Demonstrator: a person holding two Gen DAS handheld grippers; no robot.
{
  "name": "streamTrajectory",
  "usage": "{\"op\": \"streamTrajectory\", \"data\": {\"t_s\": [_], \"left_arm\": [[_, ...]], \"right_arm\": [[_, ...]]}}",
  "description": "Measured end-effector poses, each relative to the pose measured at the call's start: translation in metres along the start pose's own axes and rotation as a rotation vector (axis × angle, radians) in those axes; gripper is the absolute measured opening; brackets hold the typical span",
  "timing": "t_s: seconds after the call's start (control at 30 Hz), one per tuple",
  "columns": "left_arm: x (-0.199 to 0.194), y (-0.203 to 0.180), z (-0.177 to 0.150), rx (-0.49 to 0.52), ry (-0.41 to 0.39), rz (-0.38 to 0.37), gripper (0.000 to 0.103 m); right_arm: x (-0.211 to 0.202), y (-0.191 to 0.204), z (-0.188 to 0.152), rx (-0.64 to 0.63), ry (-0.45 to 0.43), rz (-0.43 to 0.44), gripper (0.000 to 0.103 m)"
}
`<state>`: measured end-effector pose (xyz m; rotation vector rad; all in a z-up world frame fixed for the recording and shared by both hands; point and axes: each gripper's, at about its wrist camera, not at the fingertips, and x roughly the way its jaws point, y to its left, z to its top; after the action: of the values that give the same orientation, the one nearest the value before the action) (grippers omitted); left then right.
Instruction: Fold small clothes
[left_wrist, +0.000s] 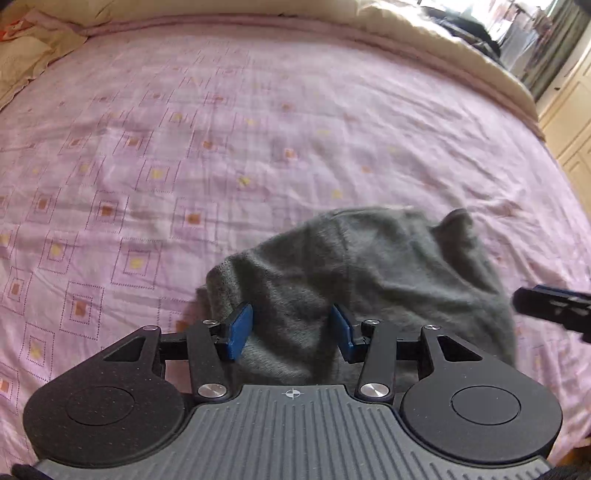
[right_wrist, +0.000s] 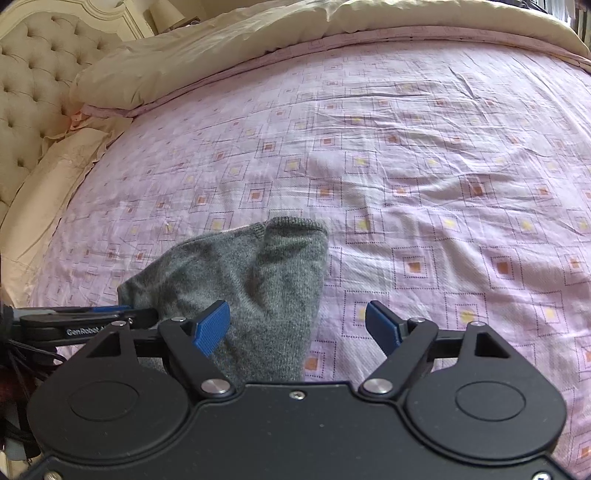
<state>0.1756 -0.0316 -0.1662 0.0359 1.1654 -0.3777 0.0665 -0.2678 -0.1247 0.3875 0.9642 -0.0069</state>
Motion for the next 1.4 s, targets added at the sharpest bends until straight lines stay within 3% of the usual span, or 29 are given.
{"op": "streamTrajectory", "data": {"t_s": [0.2, 0.37, 0.43, 0.5, 0.6, 0.7, 0.83, 0.9, 0.97, 1.03, 1.23, 1.4], "left_arm": [[0.001, 0.008, -0.005, 0.005, -0.017, -0.026, 0.049], [0.003, 0.009, -0.005, -0.011, -0.020, -0.032, 0.051], [0.005, 0.008, -0.004, -0.014, -0.017, -0.030, 0.052], [0.006, 0.007, -0.003, -0.015, -0.014, -0.032, 0.055], [0.008, 0.004, -0.001, -0.007, -0.003, -0.055, 0.068], [0.005, -0.001, 0.001, 0.020, 0.003, -0.052, 0.069], [-0.019, -0.003, -0.001, 0.009, -0.061, -0.063, 0.071], [-0.029, -0.005, -0.004, 0.012, -0.062, -0.065, 0.079], [-0.040, -0.009, -0.009, 0.022, -0.066, -0.054, 0.097], [-0.050, -0.013, -0.015, 0.027, -0.077, -0.030, 0.103], [-0.069, -0.027, -0.038, 0.008, -0.028, 0.013, 0.103], [-0.086, -0.038, -0.056, -0.027, 0.009, 0.020, 0.103]], "right_arm": [[0.031, 0.007, 0.021, -0.066, 0.045, -0.018, 0.083], [0.076, -0.007, 0.038, -0.081, 0.157, -0.142, 0.084], [0.086, -0.017, 0.043, -0.057, 0.185, -0.174, 0.094], [0.086, -0.023, 0.047, -0.038, 0.175, -0.181, 0.094], [0.066, -0.023, 0.048, -0.034, 0.108, -0.155, 0.094], [0.036, -0.019, 0.041, -0.046, 0.021, -0.114, 0.094], [-0.001, -0.008, 0.026, -0.094, -0.066, -0.095, 0.101], [-0.015, -0.004, 0.016, -0.102, -0.088, -0.092, 0.103], [-0.023, -0.002, 0.007, -0.091, -0.087, -0.093, 0.103], [-0.031, -0.001, -0.003, -0.078, -0.071, -0.090, 0.103], [-0.056, 0.007, -0.033, -0.094, -0.076, -0.123, 0.103], [-0.077, 0.007, -0.047, -0.099, -0.079, -0.088, 0.103]]}}
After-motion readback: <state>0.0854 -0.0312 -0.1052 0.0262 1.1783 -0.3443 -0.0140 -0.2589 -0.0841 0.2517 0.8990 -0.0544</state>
